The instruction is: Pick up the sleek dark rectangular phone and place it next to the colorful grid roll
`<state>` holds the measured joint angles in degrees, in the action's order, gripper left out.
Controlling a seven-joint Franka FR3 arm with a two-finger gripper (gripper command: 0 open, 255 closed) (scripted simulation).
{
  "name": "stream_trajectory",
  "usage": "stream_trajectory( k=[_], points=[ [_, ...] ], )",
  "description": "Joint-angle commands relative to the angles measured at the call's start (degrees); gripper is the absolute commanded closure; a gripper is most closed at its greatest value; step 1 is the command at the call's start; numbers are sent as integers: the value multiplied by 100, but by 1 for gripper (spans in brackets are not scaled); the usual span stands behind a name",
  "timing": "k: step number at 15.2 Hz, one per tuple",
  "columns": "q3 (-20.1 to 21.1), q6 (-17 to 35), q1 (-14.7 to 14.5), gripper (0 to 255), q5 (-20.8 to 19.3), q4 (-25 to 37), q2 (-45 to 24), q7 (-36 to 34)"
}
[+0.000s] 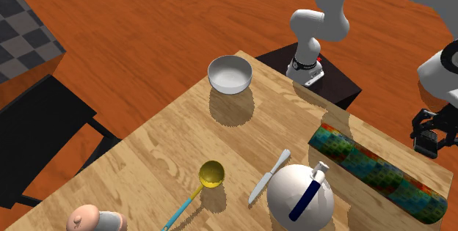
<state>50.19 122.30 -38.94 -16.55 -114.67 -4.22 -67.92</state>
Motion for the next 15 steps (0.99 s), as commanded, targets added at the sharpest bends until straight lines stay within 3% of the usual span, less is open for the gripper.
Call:
stream_trajectory(
  k=[1,15],
  points=[
    [-6,122,-15,255,-85,-92,-64,-80],
    [-217,913,-231,255,-982,-555,-770,-809]
  ],
)
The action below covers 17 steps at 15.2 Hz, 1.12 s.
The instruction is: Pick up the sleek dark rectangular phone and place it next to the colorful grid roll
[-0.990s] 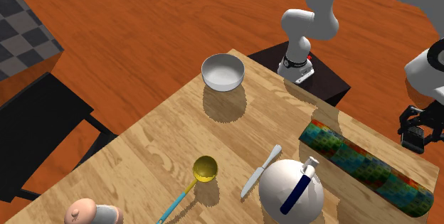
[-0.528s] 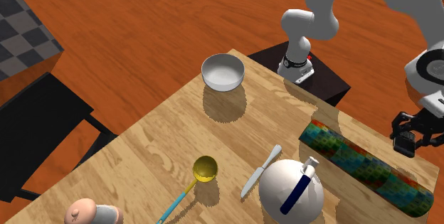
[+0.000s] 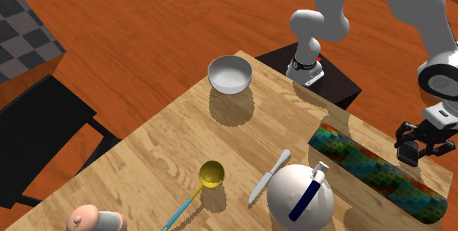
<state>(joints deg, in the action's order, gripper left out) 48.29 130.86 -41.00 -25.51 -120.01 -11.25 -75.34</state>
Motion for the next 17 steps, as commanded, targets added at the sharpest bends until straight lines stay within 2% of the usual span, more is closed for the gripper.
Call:
stream_trajectory(
  k=[1,4,12,13,17],
  points=[
    [-55,107,-50,255,-162,-44,-124,-125],
    [-135,235,-119,255,-362,-95,-278,-281],
    [-136,235,-119,255,-361,-95,-277,-281],
    [-136,235,-119,0,-361,-95,-278,-281],
    [-136,235,-119,0,-361,-95,-278,-281]
  ],
)
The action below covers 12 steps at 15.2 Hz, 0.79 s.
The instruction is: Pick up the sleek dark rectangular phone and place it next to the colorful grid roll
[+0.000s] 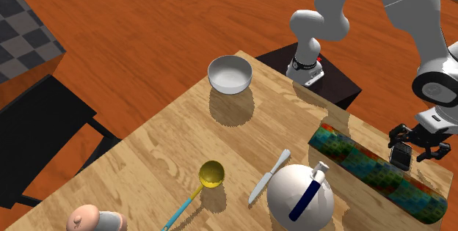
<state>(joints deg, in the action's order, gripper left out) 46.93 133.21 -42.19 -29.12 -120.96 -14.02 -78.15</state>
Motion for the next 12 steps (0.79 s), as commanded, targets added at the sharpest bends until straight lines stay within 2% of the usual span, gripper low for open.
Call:
stream_trajectory(
  k=[1,5,12],
  points=[
    [0,0,0,0,0,0,0,0],
    [306,-450,211,0,759,115,634,490],
    [299,-450,205,0,760,115,636,492]
  ],
)
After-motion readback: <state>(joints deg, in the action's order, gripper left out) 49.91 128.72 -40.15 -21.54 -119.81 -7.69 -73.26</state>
